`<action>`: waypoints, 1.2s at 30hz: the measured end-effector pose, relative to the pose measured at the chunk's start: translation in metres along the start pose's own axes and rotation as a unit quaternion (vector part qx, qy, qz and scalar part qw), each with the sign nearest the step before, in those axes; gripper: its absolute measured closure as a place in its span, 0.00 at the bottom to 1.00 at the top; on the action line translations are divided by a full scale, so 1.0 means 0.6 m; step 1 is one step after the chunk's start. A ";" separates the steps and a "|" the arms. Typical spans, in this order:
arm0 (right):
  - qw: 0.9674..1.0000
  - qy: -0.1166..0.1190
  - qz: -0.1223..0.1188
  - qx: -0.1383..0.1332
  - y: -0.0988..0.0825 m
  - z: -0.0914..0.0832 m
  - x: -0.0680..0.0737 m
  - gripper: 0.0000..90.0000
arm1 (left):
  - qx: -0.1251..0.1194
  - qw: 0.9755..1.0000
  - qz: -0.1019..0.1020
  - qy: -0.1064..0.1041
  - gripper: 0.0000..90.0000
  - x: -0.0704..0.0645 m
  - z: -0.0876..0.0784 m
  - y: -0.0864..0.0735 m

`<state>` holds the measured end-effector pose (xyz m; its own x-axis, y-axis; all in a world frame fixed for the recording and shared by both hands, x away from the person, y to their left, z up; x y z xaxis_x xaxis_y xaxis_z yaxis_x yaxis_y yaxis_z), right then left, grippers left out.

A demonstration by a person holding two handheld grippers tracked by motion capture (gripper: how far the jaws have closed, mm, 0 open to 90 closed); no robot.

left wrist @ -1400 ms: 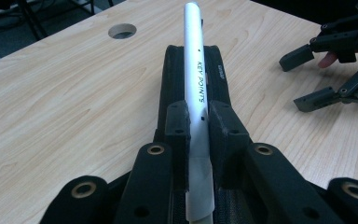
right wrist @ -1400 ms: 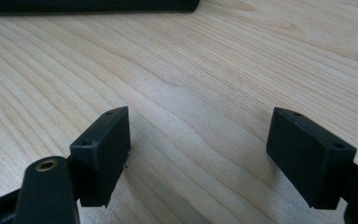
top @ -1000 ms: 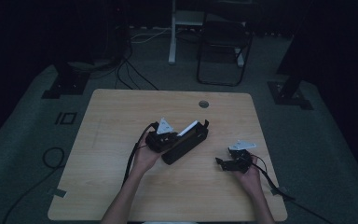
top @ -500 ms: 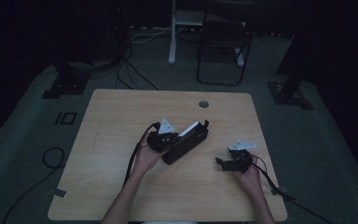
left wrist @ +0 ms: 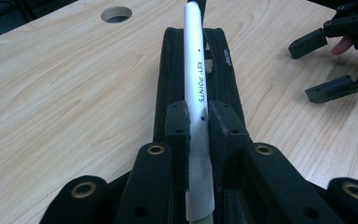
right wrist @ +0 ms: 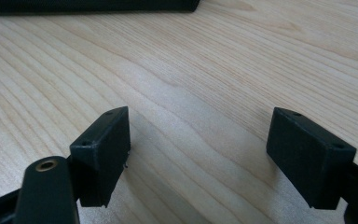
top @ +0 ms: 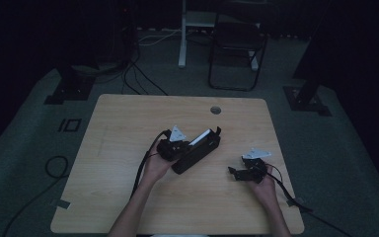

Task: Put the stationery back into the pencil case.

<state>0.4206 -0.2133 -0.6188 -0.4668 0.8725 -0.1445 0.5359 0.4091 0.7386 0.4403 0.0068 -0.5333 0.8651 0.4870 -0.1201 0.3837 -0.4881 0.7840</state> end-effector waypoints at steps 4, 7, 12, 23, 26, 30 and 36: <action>1.000 0.000 0.000 0.000 0.000 0.000 0.000 0.24 | 0.001 1.000 -0.001 -0.001 0.88 0.001 0.002 -0.001; 1.000 0.000 0.000 0.000 0.000 0.000 0.000 0.24 | 0.002 1.000 -0.001 -0.002 0.88 0.001 0.004 -0.002; 1.000 0.000 0.000 0.000 0.000 0.000 0.000 0.24 | 0.005 1.000 0.001 -0.003 0.88 0.000 0.006 -0.003; 1.000 0.000 0.000 0.000 0.000 0.000 0.000 0.24 | 0.013 1.000 0.004 -0.006 0.88 -0.003 0.016 -0.007; 1.000 0.000 0.000 0.000 0.000 0.000 0.000 0.24 | 0.017 1.000 0.006 -0.003 0.88 -0.002 0.018 -0.008; 1.000 0.000 0.000 0.000 0.000 0.000 0.000 0.23 | 0.019 1.000 0.006 -0.003 0.88 -0.001 0.020 -0.009; 1.000 0.000 0.000 0.000 0.000 0.000 0.000 0.23 | 0.017 1.000 0.006 -0.009 0.85 -0.003 0.021 -0.009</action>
<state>0.4206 -0.2133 -0.6189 -0.4669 0.8724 -0.1446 0.5357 0.4092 0.7386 0.4408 -0.0003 -0.5451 0.8759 0.4668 -0.1219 0.3828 -0.5185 0.7646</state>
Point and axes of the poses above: each handheld gripper's, and its own axes: z roughly forward along the jaws, y roughly out of its top, x roughly to its left, the point moved 10 cm from there along z, roughly forward along the jaws, and after that the axes turned 13 degrees about -y, right-handed, at the moved point
